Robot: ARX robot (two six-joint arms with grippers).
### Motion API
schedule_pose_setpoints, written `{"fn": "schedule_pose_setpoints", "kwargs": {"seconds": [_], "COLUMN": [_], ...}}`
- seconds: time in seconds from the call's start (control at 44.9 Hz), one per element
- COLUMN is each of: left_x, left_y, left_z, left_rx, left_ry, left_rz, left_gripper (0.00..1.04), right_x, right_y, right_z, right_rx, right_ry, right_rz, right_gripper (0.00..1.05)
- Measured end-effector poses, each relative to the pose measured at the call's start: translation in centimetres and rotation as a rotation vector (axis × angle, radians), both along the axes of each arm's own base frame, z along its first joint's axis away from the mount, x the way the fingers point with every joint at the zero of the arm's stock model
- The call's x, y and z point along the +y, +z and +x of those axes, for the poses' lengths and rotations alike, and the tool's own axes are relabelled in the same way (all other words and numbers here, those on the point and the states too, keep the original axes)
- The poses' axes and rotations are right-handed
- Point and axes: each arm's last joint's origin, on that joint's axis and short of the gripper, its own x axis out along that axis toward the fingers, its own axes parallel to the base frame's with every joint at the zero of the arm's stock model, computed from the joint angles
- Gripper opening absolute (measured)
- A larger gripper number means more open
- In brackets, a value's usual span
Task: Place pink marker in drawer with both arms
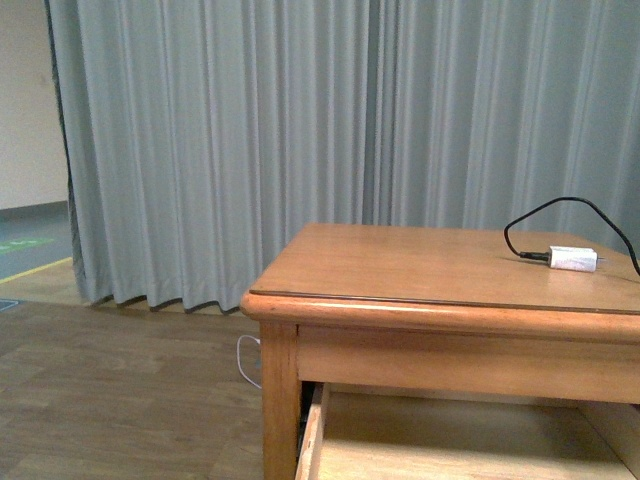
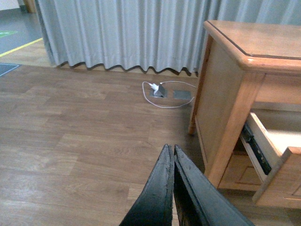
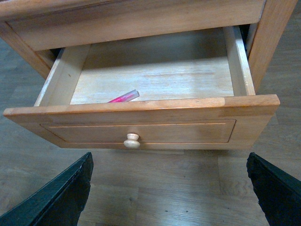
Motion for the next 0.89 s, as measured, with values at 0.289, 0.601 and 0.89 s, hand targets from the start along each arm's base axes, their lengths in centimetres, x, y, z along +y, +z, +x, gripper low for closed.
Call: {"fn": "schedule_pose_setpoints", "kwargs": {"seconds": [0.289,0.601,0.89], "left_x": [0.0,0.0,0.0], "left_y": [-0.9,-1.1,-1.1], "left_z": [-0.6,-1.9,-2.0], "left_rx": [-0.011,-0.019,-0.02], "left_ry": [-0.001,0.0,0.0], "left_rz": [0.0,0.001,0.0], "left_gripper": [0.04,0.04,0.04], "right_x": [0.0,0.0,0.0], "right_y": [0.0,0.0,0.0], "right_z": [0.0,0.0,0.0], "right_rx": [0.0,0.0,0.0], "right_ry": [0.0,0.0,0.0], "right_rz": [0.0,0.0,0.0], "right_gripper": [0.96,0.96,0.96]}}
